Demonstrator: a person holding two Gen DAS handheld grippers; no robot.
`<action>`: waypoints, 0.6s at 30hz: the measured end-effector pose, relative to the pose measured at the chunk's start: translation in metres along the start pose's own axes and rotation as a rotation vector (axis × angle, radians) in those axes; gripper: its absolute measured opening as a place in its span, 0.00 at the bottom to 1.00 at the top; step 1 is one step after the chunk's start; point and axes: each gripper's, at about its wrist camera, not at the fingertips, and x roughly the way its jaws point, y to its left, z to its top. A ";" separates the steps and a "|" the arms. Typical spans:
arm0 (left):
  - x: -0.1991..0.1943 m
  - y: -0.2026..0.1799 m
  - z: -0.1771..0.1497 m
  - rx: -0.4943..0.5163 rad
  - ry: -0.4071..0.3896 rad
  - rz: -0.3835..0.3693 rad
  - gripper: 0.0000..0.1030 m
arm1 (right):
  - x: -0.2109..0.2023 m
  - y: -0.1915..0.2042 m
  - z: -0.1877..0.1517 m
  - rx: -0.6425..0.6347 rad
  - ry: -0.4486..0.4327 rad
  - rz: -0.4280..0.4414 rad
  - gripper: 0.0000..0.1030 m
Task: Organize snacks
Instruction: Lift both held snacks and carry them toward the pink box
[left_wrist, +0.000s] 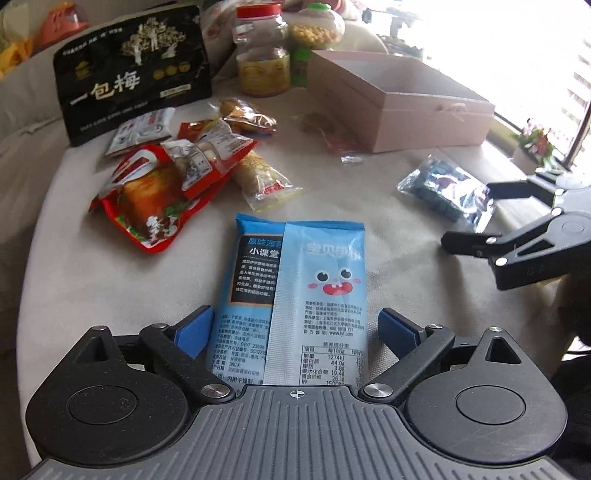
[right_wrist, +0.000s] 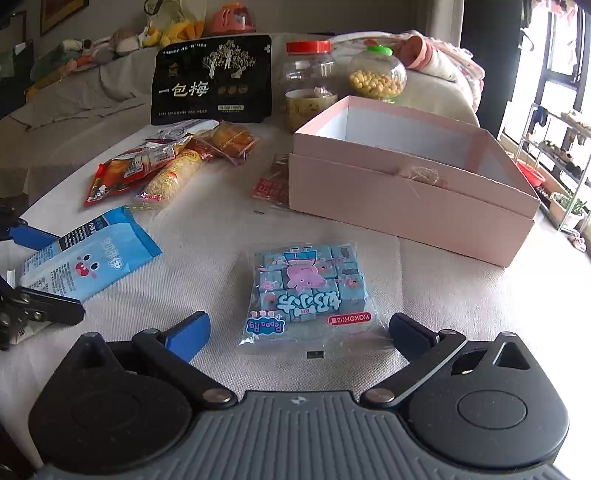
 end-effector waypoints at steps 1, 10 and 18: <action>-0.002 -0.002 -0.001 -0.013 -0.012 0.031 0.87 | 0.000 0.000 0.002 -0.003 0.000 0.003 0.98; -0.011 -0.008 -0.003 -0.096 -0.052 -0.027 0.84 | 0.013 0.007 0.031 -0.036 0.023 0.003 0.76; -0.020 -0.026 -0.006 -0.102 -0.072 -0.144 0.83 | -0.023 0.010 0.020 -0.085 0.036 0.032 0.60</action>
